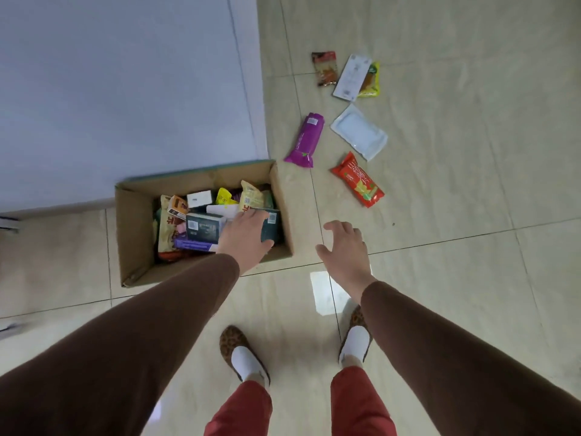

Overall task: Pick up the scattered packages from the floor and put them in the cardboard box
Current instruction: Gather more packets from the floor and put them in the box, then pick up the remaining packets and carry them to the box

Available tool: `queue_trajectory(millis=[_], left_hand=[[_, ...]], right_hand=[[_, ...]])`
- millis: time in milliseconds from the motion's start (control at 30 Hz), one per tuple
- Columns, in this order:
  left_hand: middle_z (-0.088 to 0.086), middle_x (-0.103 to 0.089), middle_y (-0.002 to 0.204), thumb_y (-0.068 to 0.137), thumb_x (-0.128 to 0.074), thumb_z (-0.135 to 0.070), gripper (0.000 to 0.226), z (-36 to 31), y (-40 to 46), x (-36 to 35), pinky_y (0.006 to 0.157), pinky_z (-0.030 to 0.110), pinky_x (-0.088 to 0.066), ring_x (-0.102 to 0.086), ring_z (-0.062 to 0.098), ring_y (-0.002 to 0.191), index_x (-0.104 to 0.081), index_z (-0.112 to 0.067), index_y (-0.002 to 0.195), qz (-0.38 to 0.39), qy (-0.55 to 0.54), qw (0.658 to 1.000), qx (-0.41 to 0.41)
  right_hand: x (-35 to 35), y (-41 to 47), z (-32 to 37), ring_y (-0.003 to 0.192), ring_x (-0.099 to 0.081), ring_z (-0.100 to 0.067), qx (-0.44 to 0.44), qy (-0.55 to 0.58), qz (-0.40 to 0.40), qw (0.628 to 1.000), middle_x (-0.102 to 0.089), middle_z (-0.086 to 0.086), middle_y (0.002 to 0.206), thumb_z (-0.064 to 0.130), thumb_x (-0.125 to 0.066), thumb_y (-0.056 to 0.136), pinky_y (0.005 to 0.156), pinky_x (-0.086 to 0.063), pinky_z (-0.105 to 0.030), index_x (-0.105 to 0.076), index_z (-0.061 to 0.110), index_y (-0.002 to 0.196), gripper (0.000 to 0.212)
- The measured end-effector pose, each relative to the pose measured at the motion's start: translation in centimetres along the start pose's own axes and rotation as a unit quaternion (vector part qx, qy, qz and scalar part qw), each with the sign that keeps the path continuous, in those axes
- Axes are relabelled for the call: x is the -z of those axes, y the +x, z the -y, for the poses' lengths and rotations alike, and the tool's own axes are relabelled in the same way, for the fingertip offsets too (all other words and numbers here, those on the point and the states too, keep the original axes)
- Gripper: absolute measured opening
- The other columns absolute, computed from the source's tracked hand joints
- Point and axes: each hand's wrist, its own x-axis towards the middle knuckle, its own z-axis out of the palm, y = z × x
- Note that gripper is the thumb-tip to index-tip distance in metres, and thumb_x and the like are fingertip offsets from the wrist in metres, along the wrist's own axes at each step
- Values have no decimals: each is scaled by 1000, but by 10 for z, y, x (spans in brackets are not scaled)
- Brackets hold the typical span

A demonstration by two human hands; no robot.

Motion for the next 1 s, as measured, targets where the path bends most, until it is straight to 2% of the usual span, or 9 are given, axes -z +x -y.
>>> queue_trajectory(millis=[133, 233, 533, 733, 1000], left_hand=[[3, -58, 131, 87, -68, -33, 52, -70, 22, -15, 95, 41, -43, -51, 28, 125, -51, -19, 133, 3, 8, 1000, -20], [5, -58, 131, 85, -68, -30, 53, -123, 39, -29, 97, 42, -44, -52, 30, 123, -51, -18, 134, 14, 6, 1000, -21], [4, -56, 134, 89, -66, -33, 54, -266, 89, -60, 101, 44, -45, -51, 26, 124, -49, -18, 138, 19, -42, 999, 15], [1, -56, 135, 89, -65, -33, 55, -297, 136, -56, 101, 43, -45, -51, 23, 124, -48, -21, 139, 16, -46, 999, 24], [1, -56, 135, 89, -65, -33, 55, -297, 224, -38, 103, 42, -44, -51, 22, 124, -48, -21, 139, 10, -61, 996, 63]], right_hand=[[39, 8, -59, 126, -48, -24, -5, 11, -2, 1000, -54, -1, 138, 23, -61, 94, 103, -44, -39, -52, 18, 138, 45], [71, 21, -108, 127, -48, -25, 1, 4, 1, 1000, -55, -3, 138, 24, -62, 94, 104, -45, -40, -52, 18, 139, 46], [171, 63, -224, 125, -49, -26, -10, 0, 8, 1000, -56, -4, 136, 25, -63, 94, 103, -45, -41, -52, 18, 139, 47], [203, 111, -238, 125, -49, -25, -2, 7, 17, 1000, -56, -4, 137, 24, -62, 94, 102, -44, -38, -52, 17, 140, 47], [242, 219, -227, 129, -47, -23, 24, -4, 37, 999, -54, -3, 141, 24, -61, 96, 106, -42, -36, -51, 17, 142, 48]])
